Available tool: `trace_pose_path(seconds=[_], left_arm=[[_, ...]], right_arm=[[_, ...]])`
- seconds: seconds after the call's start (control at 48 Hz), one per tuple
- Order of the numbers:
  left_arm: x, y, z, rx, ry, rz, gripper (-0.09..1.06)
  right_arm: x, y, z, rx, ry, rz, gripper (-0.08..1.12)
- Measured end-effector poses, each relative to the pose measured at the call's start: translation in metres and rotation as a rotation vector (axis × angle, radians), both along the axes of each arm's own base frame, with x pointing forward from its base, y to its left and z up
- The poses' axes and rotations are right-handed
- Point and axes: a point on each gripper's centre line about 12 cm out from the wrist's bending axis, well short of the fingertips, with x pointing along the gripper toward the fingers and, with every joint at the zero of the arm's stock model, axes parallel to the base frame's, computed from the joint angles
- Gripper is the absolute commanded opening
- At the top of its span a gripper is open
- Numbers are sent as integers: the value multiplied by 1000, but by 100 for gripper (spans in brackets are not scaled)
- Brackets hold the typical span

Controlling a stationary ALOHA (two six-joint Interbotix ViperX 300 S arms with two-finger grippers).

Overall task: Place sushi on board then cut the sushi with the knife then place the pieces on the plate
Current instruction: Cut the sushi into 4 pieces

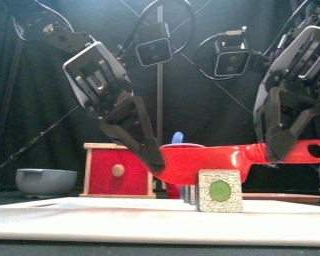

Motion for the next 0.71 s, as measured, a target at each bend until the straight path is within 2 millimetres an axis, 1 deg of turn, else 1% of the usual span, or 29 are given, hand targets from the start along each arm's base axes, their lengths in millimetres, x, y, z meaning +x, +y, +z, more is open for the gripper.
trace_pose_path(seconds=[0.229,0.479,0.583,0.708], left_arm=[[0,-2,-7,-17,19,15,38],[-3,-14,-6,-38,20,6,38],[-4,-18,-6,-46,22,5,38],[-4,-18,-5,-46,20,5,39]], right_arm=[[1,5,-8,14,24,-8,28],[3,18,-3,39,15,5,28],[3,20,-2,43,13,8,28],[4,19,-1,41,9,10,28]])
